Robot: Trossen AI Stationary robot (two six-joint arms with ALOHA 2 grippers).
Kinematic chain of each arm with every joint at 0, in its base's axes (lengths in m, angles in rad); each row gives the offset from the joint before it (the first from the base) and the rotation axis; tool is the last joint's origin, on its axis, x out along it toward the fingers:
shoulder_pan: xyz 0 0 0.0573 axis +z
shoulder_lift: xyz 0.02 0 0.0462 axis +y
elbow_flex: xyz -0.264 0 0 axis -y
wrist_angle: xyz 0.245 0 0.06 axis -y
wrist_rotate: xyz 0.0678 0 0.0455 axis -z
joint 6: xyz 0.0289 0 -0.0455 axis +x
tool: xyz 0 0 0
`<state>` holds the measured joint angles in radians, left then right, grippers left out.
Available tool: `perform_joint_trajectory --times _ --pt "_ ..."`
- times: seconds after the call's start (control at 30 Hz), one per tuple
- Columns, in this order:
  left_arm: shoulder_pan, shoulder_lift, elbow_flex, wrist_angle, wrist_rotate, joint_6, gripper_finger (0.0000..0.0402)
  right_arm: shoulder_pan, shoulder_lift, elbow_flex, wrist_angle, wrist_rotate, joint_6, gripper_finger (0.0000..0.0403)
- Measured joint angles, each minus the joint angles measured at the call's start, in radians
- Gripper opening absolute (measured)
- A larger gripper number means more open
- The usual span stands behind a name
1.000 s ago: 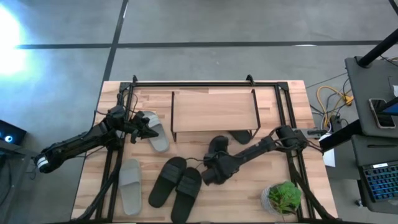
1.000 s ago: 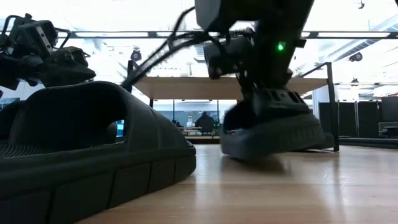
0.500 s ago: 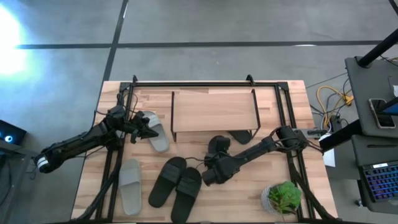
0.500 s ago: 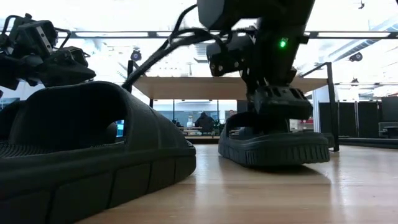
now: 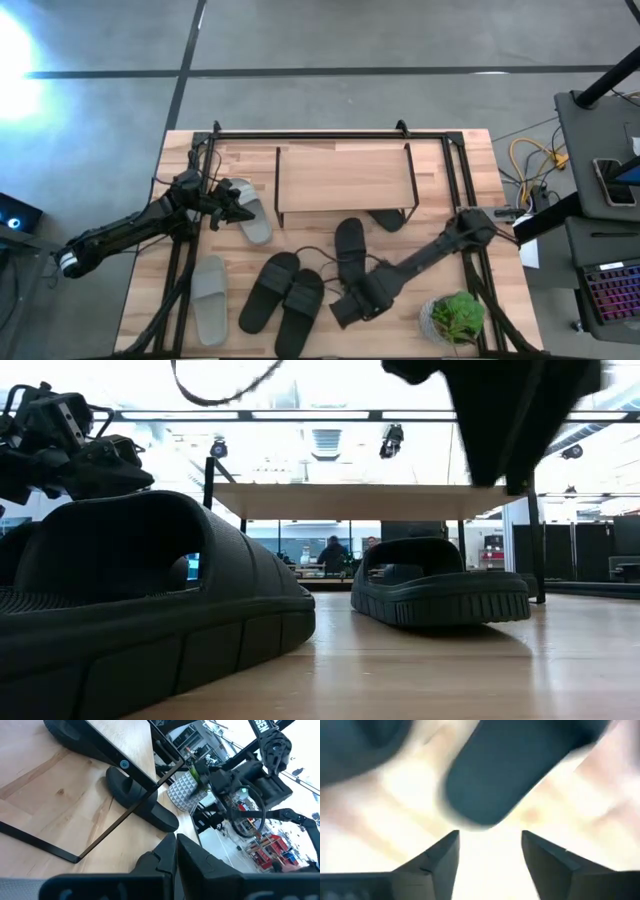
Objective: Pick and place slides into the shelf
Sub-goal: Put the black slipper under the shelf
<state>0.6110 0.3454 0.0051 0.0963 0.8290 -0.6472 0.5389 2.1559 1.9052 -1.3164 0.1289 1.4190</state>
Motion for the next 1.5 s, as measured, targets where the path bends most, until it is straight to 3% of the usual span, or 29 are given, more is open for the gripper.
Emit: perform_joint_trajectory --times 0.23,0.3,0.53,0.87,1.13,1.5 --pt "0.0 0.002 0.0 0.0 0.0 0.0 0.0 0.013 0.005 -0.052 0.209 -0.142 0.261 0.0038" --pt "0.0 0.0 0.0 0.0 0.0 0.0 0.0 0.013 0.005 -0.08 0.283 -0.167 0.297 0.0019" --pt "0.0 0.0 0.0 0.0 0.0 0.0 0.0 0.014 0.005 -0.169 0.363 -0.091 0.35 0.0009" --pt "0.0 -0.001 0.0 0.0 0.0 0.0 0.0 -0.062 0.005 -0.298 0.371 0.013 0.258 0.0009" --pt "0.0 -0.001 0.0 0.0 0.0 0.0 0.0 -0.157 0.005 -0.309 0.373 0.149 0.157 0.0009" --pt "0.0 -0.001 0.0 0.0 0.0 0.0 0.0 -0.156 -0.02 -0.309 0.376 0.135 0.118 0.0009"
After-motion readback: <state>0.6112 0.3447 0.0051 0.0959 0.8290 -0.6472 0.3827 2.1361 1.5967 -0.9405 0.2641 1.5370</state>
